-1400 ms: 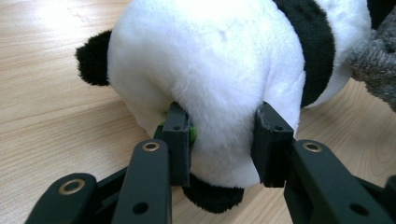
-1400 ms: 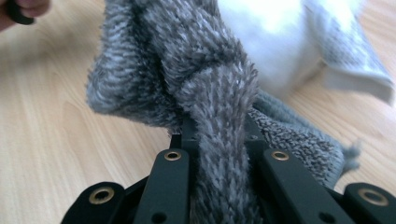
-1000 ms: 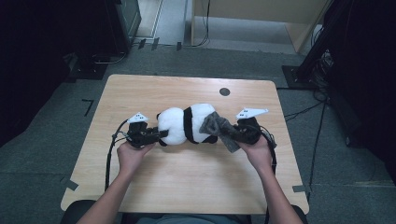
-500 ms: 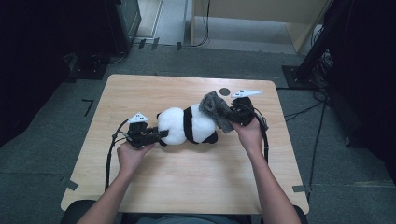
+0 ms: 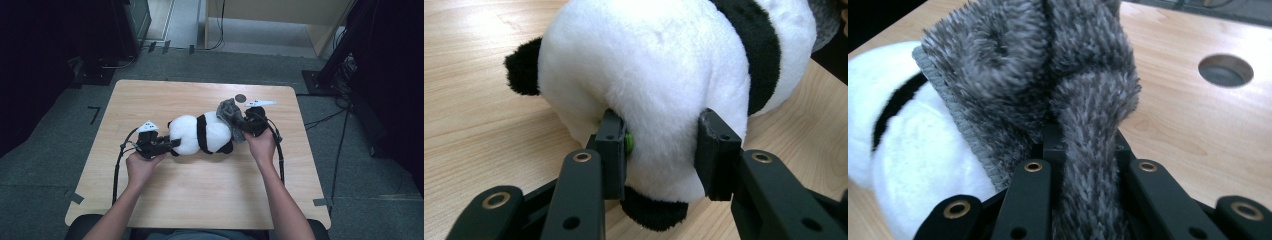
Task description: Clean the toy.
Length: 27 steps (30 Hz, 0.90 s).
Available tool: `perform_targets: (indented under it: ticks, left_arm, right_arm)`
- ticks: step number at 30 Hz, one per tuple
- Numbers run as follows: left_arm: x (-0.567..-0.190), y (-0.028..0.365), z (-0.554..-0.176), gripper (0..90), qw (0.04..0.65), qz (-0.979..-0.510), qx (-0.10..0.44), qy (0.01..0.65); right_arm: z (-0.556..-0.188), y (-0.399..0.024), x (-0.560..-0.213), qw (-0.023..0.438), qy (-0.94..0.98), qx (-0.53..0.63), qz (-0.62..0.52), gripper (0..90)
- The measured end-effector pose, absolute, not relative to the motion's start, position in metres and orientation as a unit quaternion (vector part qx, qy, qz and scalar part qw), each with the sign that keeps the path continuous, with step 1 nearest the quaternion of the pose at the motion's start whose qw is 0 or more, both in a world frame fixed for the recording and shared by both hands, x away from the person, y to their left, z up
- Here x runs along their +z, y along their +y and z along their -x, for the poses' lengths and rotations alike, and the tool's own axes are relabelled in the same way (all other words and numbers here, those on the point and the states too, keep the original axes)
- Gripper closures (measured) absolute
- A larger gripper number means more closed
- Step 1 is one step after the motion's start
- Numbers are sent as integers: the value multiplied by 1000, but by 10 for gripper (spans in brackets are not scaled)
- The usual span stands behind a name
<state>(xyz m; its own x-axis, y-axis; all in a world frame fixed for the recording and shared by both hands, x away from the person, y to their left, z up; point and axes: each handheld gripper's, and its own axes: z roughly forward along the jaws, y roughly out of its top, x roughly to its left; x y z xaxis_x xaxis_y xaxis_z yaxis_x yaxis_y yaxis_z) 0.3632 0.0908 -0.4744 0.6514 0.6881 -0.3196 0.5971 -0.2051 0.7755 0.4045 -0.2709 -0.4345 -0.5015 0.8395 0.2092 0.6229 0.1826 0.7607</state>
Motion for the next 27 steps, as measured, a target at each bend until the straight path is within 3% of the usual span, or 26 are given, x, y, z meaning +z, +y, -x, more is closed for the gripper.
perform_targets:
  ticks: [6, 18, 27]
  left_arm:
    - [-475, 91, -363, 615, 475, -775, 47, 415]
    - [-476, 92, -364, 610, 470, -777, 52, 416]
    - [-475, 94, -364, 600, 467, -780, 51, 413]
  right_arm:
    - [-402, -271, -446, 128, 750, 413, -501, 799]
    - [-402, -268, -488, 68, 763, 371, -525, 801]
    - [-400, -273, -483, 87, 767, 365, -521, 801]
